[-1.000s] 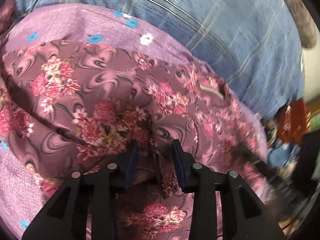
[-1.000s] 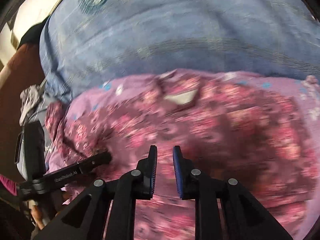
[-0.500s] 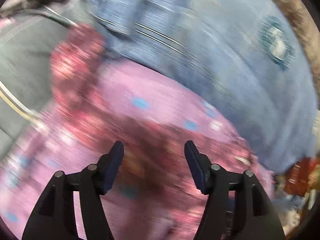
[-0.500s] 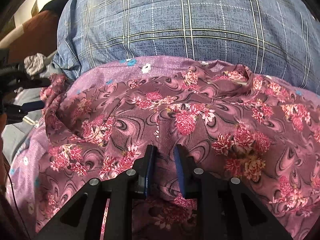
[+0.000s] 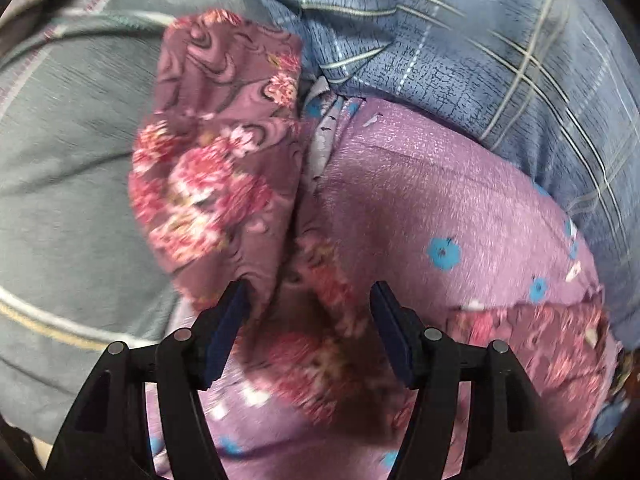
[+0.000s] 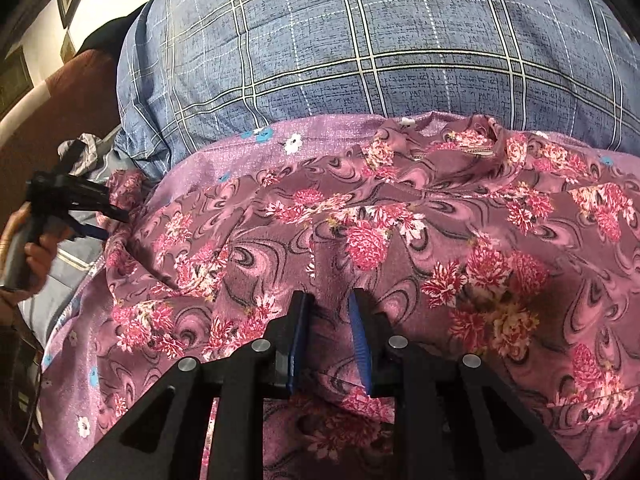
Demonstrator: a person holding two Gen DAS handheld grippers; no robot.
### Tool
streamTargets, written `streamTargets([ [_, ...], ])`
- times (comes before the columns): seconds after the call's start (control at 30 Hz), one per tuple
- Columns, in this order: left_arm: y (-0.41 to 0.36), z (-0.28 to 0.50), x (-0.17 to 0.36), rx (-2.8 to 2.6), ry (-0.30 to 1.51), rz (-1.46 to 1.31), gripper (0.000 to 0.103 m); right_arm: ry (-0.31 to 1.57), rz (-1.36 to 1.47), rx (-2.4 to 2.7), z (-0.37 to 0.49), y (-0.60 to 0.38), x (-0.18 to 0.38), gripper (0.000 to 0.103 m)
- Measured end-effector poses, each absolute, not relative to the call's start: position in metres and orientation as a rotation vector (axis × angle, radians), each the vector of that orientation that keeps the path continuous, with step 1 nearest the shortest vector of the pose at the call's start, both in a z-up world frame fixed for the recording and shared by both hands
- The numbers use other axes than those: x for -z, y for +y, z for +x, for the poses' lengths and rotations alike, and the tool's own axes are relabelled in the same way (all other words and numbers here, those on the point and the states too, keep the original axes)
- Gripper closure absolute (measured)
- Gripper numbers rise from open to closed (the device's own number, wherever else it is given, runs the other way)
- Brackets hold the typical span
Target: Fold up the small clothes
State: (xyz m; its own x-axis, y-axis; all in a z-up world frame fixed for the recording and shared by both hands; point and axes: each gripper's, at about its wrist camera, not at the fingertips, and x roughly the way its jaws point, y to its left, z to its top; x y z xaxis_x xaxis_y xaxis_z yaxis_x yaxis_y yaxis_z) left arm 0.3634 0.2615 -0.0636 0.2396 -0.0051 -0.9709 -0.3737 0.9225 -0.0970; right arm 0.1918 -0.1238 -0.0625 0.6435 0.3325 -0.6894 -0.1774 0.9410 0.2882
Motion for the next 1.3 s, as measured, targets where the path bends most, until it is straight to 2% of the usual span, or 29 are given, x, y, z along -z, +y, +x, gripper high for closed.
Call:
streamTargets([
  [0.03,0.261,0.365,0.067,-0.262,1.313,-0.34,0.048,0.823,0.207,-0.295,0.192,-0.124,0.063,0.079],
  [0.07,0.261,0.365,0.069,-0.276,1.316,-0.327,0.078,0.822,0.212,-0.298,0.192,-0.125,0.063,0.079],
  [0.1,0.261,0.364,0.07,-0.277,1.327,-0.315,0.093,0.822,0.215,-0.298,0.193,-0.125,0.063,0.079],
  [0.13,0.264,0.359,0.069,-0.255,1.334,-0.338,0.1,0.822,0.219,-0.299,0.193,-0.126,0.063,0.079],
  [0.37,0.29,0.262,0.014,-0.262,1.123,-0.423,0.1,0.819,0.254,-0.313,0.193,-0.131,0.064,0.079],
  [0.57,0.339,0.167,0.052,-0.314,1.178,-0.604,0.098,0.817,0.267,-0.317,0.192,-0.132,0.065,0.079],
  [0.7,0.343,0.14,0.041,-0.3,1.151,-0.649,0.097,0.818,0.272,-0.32,0.192,-0.132,0.065,0.079],
  [0.73,0.337,0.141,0.031,-0.279,1.141,-0.635,0.091,0.818,0.272,-0.32,0.192,-0.132,0.064,0.079],
  [0.77,0.332,0.146,0.022,-0.257,1.135,-0.599,0.074,0.818,0.272,-0.319,0.192,-0.132,0.064,0.079],
  [0.8,0.327,0.152,0.014,-0.242,1.132,-0.559,0.061,0.817,0.27,-0.319,0.192,-0.132,0.065,0.079],
  [0.83,0.314,0.165,0.002,-0.239,1.119,-0.487,0.039,0.817,0.269,-0.318,0.192,-0.132,0.064,0.079],
  [0.87,0.301,0.178,-0.004,-0.237,1.111,-0.429,0.03,0.817,0.269,-0.318,0.192,-0.132,0.065,0.079],
  [1.03,0.265,0.238,-0.001,-0.255,1.163,-0.134,0.029,0.818,0.279,-0.325,0.193,-0.133,0.064,0.079],
  [1.2,0.252,0.285,0.043,-0.361,1.265,0.022,0.03,0.816,0.311,-0.336,0.193,-0.137,0.066,0.079],
  [1.23,0.251,0.291,0.048,-0.389,1.261,0.049,0.039,0.816,0.321,-0.34,0.193,-0.138,0.066,0.079],
  [1.27,0.254,0.295,0.053,-0.407,1.258,0.056,0.068,0.815,0.328,-0.343,0.193,-0.139,0.066,0.079],
  [1.3,0.255,0.299,0.057,-0.403,1.267,0.031,0.084,0.815,0.336,-0.347,0.193,-0.14,0.067,0.079],
])
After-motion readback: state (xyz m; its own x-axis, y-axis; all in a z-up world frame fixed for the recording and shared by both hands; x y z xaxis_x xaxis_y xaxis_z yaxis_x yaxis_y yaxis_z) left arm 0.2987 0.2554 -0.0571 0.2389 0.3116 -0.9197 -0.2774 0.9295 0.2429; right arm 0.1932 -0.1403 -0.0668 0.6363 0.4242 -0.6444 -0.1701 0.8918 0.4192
